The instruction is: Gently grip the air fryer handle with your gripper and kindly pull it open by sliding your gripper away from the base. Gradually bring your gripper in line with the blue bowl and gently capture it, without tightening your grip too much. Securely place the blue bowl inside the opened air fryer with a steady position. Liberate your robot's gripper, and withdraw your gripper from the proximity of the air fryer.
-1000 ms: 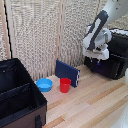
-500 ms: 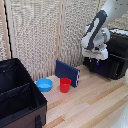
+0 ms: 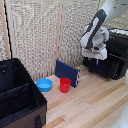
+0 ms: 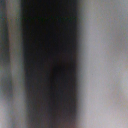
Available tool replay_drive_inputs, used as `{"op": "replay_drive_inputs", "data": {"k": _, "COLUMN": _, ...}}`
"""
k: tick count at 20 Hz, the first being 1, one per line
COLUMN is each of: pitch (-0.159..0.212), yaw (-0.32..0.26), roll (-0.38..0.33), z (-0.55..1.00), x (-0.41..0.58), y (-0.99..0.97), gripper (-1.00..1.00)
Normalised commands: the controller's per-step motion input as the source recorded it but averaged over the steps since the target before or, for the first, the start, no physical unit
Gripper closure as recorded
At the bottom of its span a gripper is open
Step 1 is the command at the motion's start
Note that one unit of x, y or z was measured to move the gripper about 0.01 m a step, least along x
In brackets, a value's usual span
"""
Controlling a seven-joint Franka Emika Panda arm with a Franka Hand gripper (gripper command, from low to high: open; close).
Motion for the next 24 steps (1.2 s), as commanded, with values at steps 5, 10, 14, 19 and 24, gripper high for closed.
{"op": "replay_drive_inputs", "data": {"k": 5, "pitch": -0.250, "yaw": 0.000, "roll": 0.007, "z": 0.21, "x": -0.430, "y": 0.67, "gripper": 1.00}}
{"op": "replay_drive_inputs", "data": {"k": 10, "pitch": -0.210, "yaw": 0.000, "roll": 0.013, "z": 0.28, "x": -0.461, "y": 0.70, "gripper": 1.00}}
{"op": "replay_drive_inputs", "data": {"k": 14, "pitch": -0.100, "yaw": 0.000, "roll": -0.001, "z": 0.19, "x": -0.549, "y": 0.72, "gripper": 1.00}}
{"op": "replay_drive_inputs", "data": {"k": 19, "pitch": -0.060, "yaw": 0.000, "roll": -0.025, "z": 0.08, "x": -0.486, "y": 0.80, "gripper": 1.00}}
{"op": "replay_drive_inputs", "data": {"k": 24, "pitch": -0.018, "yaw": -0.050, "roll": -0.046, "z": -0.08, "x": 0.039, "y": 0.74, "gripper": 1.00}}
